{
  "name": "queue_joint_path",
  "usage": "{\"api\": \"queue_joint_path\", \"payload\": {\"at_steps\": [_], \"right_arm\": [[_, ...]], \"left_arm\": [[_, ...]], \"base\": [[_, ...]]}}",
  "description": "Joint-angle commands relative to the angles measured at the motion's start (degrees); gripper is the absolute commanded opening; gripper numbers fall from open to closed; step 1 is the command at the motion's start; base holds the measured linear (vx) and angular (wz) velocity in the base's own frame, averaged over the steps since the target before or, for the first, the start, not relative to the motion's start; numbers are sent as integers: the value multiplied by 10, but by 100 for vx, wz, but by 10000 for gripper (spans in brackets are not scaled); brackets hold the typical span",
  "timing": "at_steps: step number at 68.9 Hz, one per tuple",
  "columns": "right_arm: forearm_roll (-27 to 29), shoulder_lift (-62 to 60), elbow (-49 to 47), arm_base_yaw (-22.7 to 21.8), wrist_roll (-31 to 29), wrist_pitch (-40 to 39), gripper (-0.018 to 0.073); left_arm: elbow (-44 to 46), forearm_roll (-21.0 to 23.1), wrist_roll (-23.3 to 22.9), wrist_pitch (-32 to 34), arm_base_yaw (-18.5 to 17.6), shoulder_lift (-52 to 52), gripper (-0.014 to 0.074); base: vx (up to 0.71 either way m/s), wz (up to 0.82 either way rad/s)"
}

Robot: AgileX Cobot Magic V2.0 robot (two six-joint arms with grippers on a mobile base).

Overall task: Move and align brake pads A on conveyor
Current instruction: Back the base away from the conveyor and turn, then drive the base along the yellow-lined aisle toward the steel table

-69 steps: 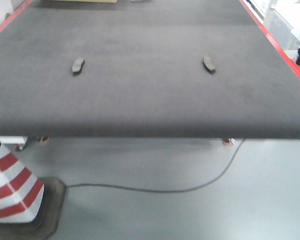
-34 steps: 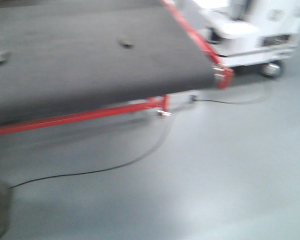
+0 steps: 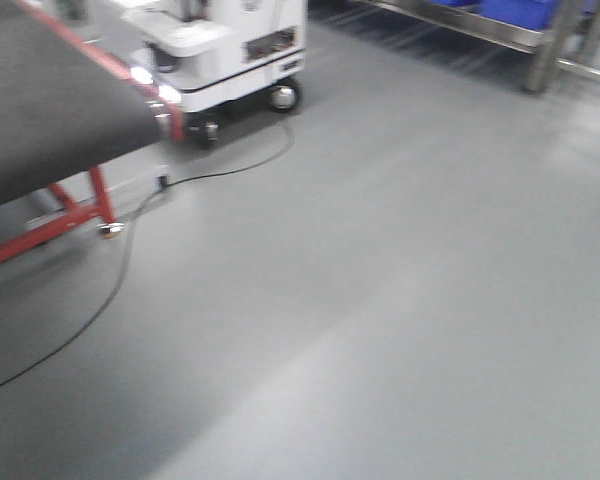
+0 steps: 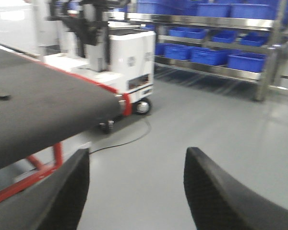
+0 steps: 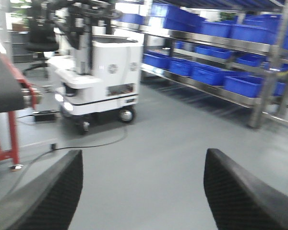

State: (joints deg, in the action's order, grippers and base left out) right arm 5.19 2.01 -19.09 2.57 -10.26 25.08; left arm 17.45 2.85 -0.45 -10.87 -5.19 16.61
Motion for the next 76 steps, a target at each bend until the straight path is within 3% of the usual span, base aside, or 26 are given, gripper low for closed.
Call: {"api": "queue_joint_path", "payload": {"at_steps": [1,44,76], "right_arm": [[-3,11,-16,-1,-5,-45,515],[-2,11,-16,-1,-5,-45,515],[-2,11,-16,-1,-5,-45,515]], "left_arm": [[16,3,-1,43,-3,6,412],[16,3,-1,43,-3,6,412],[16,3,-1,43,-3,6,412]], "base": [[-22,-79],[-18,-79],[1,-72]]}}
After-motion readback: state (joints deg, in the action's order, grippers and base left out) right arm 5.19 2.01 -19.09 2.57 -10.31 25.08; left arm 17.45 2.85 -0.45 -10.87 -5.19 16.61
